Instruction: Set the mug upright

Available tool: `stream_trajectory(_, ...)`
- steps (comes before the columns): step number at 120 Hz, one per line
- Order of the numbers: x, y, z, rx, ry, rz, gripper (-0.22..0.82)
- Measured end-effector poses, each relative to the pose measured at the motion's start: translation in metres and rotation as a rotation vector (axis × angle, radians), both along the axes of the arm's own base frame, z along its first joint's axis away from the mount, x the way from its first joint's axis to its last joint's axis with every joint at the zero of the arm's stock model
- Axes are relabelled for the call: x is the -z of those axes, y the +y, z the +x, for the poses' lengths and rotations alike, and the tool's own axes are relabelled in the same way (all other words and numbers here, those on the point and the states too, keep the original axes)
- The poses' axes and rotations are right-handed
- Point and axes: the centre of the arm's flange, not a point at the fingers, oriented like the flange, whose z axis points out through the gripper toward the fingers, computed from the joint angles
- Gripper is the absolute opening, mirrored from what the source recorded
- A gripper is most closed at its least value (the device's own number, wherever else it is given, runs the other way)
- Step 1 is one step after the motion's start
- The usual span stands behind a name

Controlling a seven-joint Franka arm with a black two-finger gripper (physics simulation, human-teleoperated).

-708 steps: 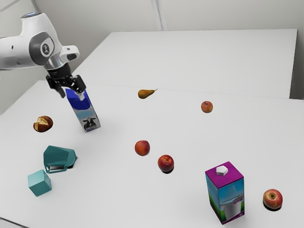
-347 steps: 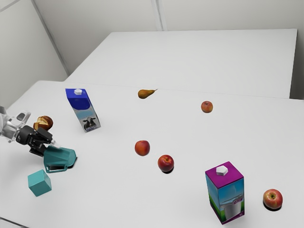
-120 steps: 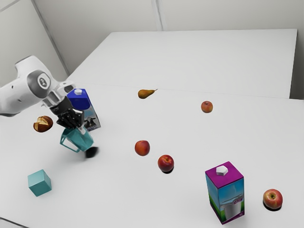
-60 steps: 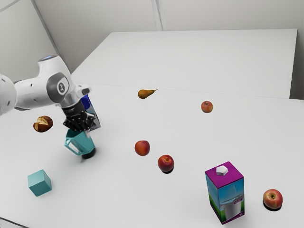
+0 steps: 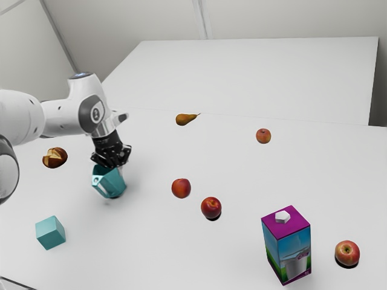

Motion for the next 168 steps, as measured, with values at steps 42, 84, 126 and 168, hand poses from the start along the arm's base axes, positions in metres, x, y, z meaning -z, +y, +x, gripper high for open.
stream_trajectory(42,0.006,-0.005,0.006,-0.033,0.011,0.021,0.23)
stream_trajectory(84,-0.008,-0.002,0.008,-0.068,-0.005,0.004,0.53)
stream_trajectory(126,-0.038,-0.001,0.002,-0.077,-0.016,-0.031,0.59)
stream_trajectory(168,-0.122,-0.01,-0.002,0.014,-0.08,-0.036,0.6)
